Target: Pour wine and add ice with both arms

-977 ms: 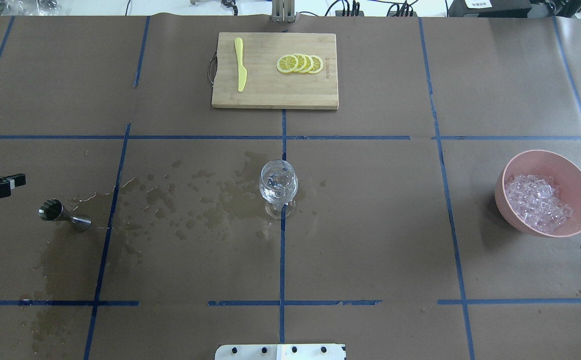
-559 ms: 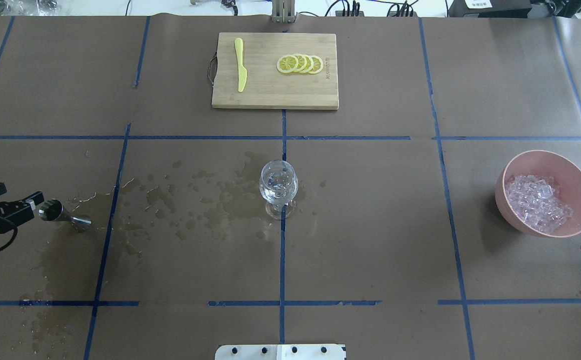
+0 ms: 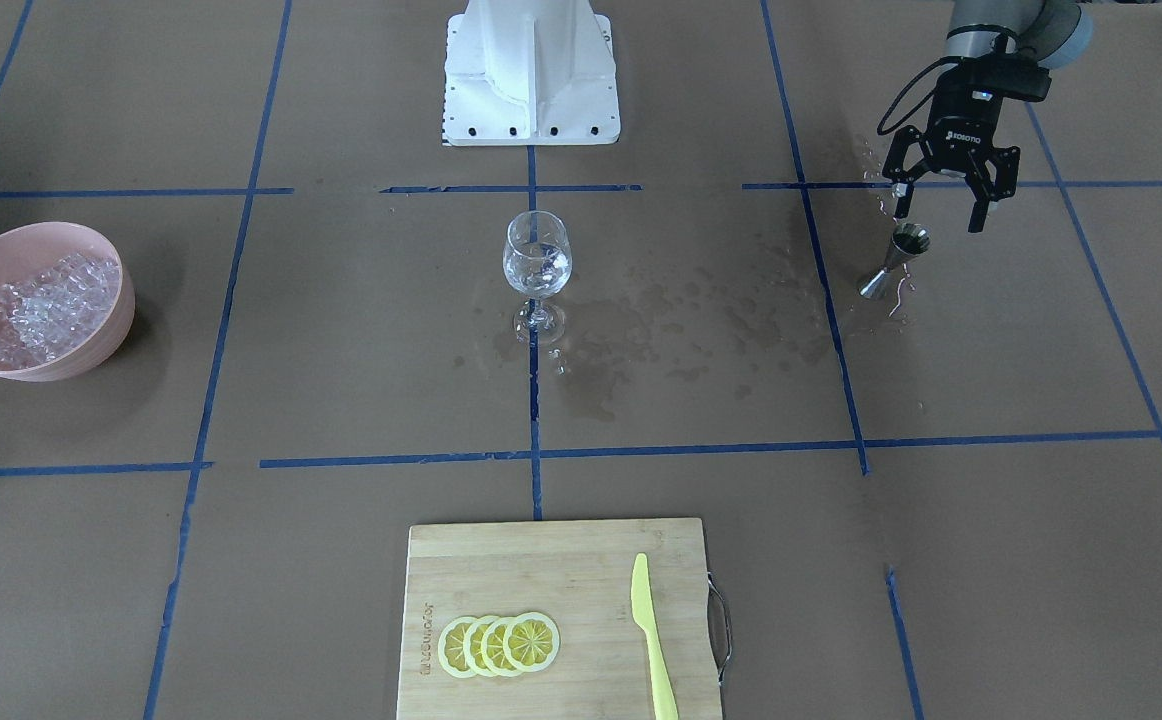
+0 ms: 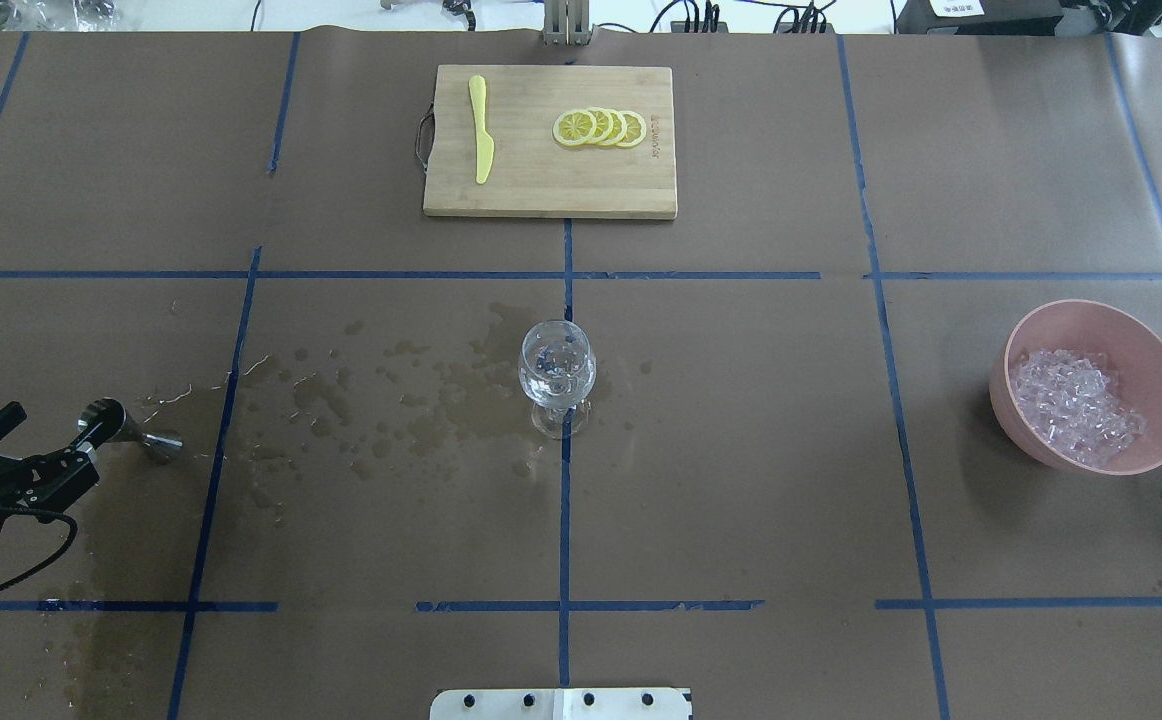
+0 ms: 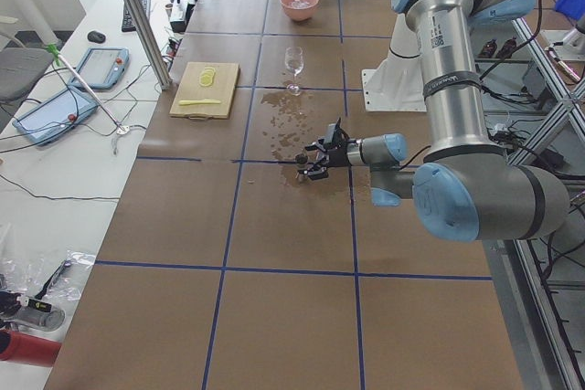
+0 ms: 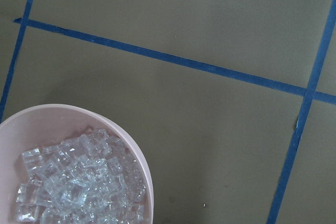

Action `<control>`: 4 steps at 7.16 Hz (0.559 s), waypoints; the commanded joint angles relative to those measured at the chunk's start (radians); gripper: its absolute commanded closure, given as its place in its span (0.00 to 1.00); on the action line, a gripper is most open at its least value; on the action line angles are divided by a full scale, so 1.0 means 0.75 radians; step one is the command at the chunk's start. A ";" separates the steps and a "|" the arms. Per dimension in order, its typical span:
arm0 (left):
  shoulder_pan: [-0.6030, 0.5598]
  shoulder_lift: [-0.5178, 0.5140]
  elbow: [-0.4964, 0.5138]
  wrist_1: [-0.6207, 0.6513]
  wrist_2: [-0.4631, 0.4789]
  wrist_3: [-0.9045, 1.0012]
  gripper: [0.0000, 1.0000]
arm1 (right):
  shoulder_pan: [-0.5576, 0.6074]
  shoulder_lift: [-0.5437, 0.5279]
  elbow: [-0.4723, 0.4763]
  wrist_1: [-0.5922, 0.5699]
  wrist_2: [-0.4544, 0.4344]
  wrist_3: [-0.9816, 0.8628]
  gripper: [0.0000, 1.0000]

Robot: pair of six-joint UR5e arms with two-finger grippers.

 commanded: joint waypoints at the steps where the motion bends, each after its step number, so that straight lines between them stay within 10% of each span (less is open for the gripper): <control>1: 0.064 -0.029 0.046 -0.003 0.101 -0.015 0.01 | -0.001 0.000 0.003 0.000 0.000 0.000 0.00; 4: 0.076 -0.082 0.078 -0.003 0.132 -0.015 0.01 | -0.003 0.000 0.001 0.000 0.000 0.000 0.00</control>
